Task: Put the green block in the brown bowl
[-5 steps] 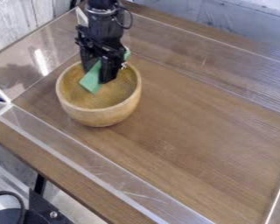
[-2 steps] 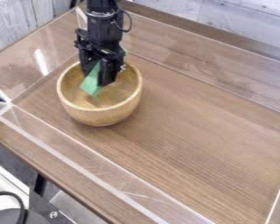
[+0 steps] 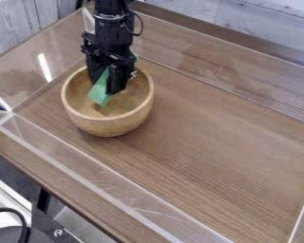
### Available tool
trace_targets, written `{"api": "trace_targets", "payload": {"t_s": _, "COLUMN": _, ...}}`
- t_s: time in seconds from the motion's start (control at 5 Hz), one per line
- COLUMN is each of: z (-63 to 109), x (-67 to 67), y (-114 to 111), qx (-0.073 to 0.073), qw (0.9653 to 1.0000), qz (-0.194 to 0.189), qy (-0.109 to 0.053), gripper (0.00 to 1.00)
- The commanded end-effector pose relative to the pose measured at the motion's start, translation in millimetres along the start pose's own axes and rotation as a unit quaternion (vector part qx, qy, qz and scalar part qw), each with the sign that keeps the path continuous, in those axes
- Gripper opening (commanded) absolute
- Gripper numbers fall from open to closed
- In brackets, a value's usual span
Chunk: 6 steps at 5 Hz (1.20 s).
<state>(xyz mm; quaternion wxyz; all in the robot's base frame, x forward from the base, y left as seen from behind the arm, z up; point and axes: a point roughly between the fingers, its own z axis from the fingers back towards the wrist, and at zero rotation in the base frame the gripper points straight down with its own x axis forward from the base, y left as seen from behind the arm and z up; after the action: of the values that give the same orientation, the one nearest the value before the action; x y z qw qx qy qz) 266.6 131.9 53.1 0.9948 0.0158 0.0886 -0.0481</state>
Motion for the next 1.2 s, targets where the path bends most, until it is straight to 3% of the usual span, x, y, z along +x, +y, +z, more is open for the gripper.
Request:
{"api": "trace_targets", "payload": {"t_s": 0.0, "z": 16.7, "x": 5.1, "y": 4.2, "qx": 0.013, "qw": 0.9996, "qz": 0.004, "qy": -0.025, "gripper": 0.0}}
{"api": "trace_targets", "payload": {"t_s": 1.0, "z": 23.0, "x": 7.3, "y": 0.4, "qx": 0.013, "qw": 0.9995, "qz": 0.005, "qy": -0.029, "gripper": 0.0}}
